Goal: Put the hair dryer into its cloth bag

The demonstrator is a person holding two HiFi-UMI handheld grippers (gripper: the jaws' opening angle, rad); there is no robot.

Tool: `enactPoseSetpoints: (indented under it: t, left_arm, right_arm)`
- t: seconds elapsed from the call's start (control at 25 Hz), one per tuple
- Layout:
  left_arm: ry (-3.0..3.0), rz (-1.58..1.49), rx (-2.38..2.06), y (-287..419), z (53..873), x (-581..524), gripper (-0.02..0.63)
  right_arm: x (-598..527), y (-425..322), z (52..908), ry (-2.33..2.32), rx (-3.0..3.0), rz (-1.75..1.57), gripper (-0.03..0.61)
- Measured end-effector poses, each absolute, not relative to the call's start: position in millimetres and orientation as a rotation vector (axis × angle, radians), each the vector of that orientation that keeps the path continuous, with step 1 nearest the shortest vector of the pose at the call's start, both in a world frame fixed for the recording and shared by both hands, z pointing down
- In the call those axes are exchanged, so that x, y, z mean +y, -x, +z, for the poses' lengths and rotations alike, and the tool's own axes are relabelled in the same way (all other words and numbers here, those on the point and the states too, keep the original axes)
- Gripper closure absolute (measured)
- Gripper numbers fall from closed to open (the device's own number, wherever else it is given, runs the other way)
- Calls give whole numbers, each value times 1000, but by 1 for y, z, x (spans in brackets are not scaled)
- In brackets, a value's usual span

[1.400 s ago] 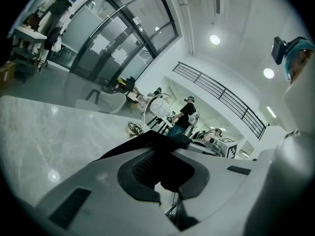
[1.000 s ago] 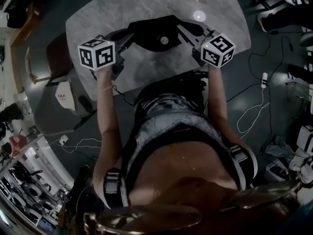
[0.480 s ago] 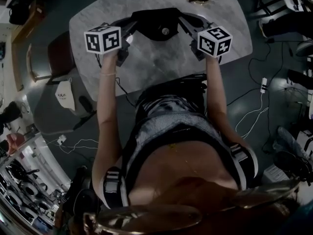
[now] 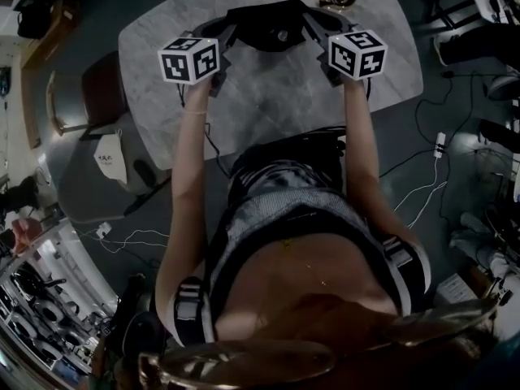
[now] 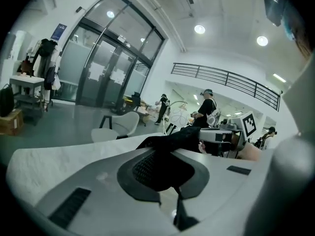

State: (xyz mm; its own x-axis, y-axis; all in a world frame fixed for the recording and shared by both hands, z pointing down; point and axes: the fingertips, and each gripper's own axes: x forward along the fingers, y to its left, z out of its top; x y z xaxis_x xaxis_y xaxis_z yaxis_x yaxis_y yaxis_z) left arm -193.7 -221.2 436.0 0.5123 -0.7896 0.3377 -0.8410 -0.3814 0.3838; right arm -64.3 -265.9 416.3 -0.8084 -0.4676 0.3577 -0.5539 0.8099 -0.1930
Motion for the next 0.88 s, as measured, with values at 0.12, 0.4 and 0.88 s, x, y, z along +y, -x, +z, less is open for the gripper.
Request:
enactPoseSetpoints:
  t: [0.12,0.4,0.88]
  left_arm:
    - [-2244,98,-1310,194,443,-214,601]
    - [-2214,87,-1242,181,447,-189,600]
    - [-2197,95,-1188,159,461,-156,600]
  right_arm:
    - [-265,67,421,-767,-2691,431,511]
    - [-248,60,427,-711,-2656,435,511]
    - [-209,38,443,-659,-2611,459,511]
